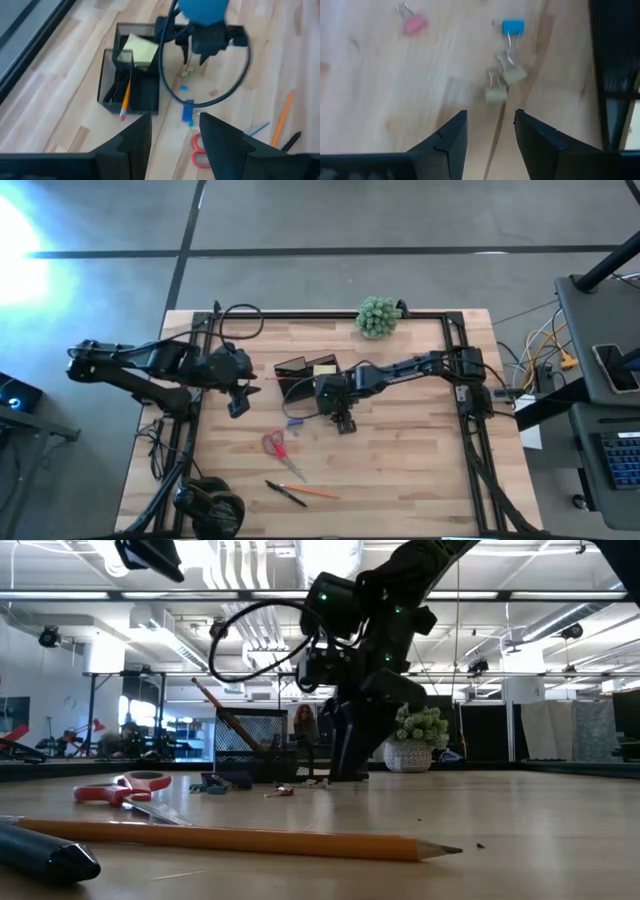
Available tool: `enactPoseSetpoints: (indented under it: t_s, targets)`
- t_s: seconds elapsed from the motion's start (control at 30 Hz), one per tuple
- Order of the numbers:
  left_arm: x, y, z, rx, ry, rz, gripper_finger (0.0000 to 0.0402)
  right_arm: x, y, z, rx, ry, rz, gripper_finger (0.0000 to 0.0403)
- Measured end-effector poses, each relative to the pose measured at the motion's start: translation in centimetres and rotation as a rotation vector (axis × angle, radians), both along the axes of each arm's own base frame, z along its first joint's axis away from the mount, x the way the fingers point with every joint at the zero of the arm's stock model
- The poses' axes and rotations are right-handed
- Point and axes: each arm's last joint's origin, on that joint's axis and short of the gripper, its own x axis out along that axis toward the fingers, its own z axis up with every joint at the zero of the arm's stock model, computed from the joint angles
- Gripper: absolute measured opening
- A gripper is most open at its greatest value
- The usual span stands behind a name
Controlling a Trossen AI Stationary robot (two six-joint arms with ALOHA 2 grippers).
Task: Pick and place office supplies into organizer
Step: Put the right brown binder clip into the desk organizer
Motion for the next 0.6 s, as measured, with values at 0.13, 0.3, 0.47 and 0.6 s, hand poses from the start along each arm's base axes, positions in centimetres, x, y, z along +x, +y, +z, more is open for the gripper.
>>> enactPoseSetpoints:
  t_s: [0.13,0.3,0.47,0.6]
  targets:
    - [0.5,-0.1,-0.8,0.001,0.028,0.002,0.0153,0.0,0.0,-0.3,0.002,0.007,-0.005,0.0146]
    - [0.7,-0.1,-1.3,-0.002,0.025,0.0,0.0153,0.3,0.1,-0.4,0.001,-0.016,-0.002,0.0145]
    - [0.7,-0.1,-1.4,-0.018,0.022,0.016,0.0153,0.8,0.3,-0.9,0.032,-0.022,-0.024,0.0141]
    - [0.7,-0.1,-1.4,-0.019,0.022,0.016,0.0153,1.1,0.5,-1.4,0.038,-0.01,-0.03,0.0134]
